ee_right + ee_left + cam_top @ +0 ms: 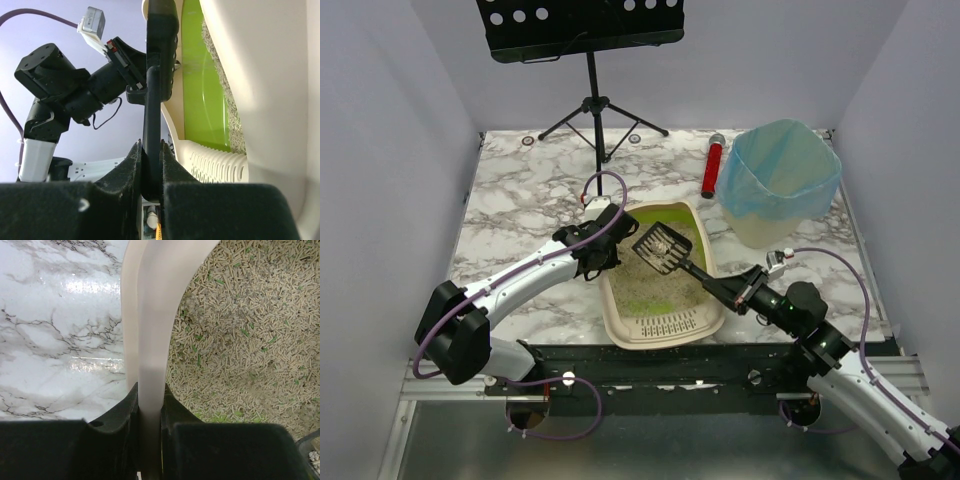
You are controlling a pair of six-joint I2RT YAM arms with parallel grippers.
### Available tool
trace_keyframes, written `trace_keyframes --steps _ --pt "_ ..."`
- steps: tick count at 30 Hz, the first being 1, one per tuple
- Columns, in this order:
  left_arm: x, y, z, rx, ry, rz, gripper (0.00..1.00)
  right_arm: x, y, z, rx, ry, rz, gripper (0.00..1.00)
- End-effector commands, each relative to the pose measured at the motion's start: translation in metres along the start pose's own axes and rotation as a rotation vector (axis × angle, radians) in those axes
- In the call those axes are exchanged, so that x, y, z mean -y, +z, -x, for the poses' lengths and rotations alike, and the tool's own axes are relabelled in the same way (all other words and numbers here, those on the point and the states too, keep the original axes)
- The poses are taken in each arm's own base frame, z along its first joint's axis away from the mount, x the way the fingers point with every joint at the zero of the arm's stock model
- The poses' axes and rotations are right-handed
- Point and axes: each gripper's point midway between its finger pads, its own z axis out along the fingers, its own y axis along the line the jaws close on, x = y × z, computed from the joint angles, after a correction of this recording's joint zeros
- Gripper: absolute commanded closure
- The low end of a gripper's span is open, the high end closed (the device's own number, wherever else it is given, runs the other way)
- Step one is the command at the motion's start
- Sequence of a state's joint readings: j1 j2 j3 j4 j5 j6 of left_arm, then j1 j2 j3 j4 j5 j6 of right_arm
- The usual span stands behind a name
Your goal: Clean the litter box
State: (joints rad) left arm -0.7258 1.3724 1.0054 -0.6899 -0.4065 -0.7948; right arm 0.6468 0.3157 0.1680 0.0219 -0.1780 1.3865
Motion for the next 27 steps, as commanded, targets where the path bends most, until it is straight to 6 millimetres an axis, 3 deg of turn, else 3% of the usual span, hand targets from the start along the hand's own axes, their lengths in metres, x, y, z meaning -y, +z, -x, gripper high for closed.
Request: trace_keyframes --steps 1,2,4,5,9,12,15,18,21,25,27 --pt "0.019 -0.016 0.043 0.158 -0.109 -0.094 0.96 -0.005 -0.002 0.003 0.014 0.005 -0.015 0.99" --pt "0.019 -0.017 0.044 0.161 -0.112 -0.099 0.96 -0.017 -0.001 0.007 0.032 0.003 0.053 0.99" --pt "0.018 -0.018 0.044 0.164 -0.111 -0.097 0.96 -0.02 0.0 -0.001 -0.01 -0.01 0.083 0.99" --pt "0.018 -0.018 0.045 0.168 -0.114 -0.101 0.96 -0.009 0.002 -0.012 -0.076 0.002 0.025 0.99" --pt "0.018 -0.018 0.044 0.163 -0.111 -0.1 0.96 -0.008 0.006 -0.007 -0.045 0.036 0.059 0.99" --pt "0.018 -0.018 0.044 0.167 -0.112 -0.102 0.96 -0.014 0.007 -0.019 -0.129 0.039 0.05 0.99" --pt "0.016 -0.018 0.044 0.166 -0.105 -0.093 0.96 -0.005 0.009 -0.009 -0.062 0.062 0.043 0.99" --pt "0.015 -0.02 0.045 0.173 -0.106 -0.091 0.96 -0.007 0.006 -0.021 -0.136 0.002 0.024 0.99" --pt "0.015 -0.021 0.047 0.181 -0.11 -0.095 0.96 -0.004 0.005 -0.003 -0.027 0.037 0.003 0.99" --pt "0.015 -0.02 0.045 0.178 -0.11 -0.101 0.96 -0.009 -0.001 -0.009 -0.066 -0.022 0.003 0.99" --pt "0.018 -0.021 0.045 0.171 -0.108 -0.111 0.96 -0.001 -0.003 0.004 0.017 0.012 -0.037 0.99"
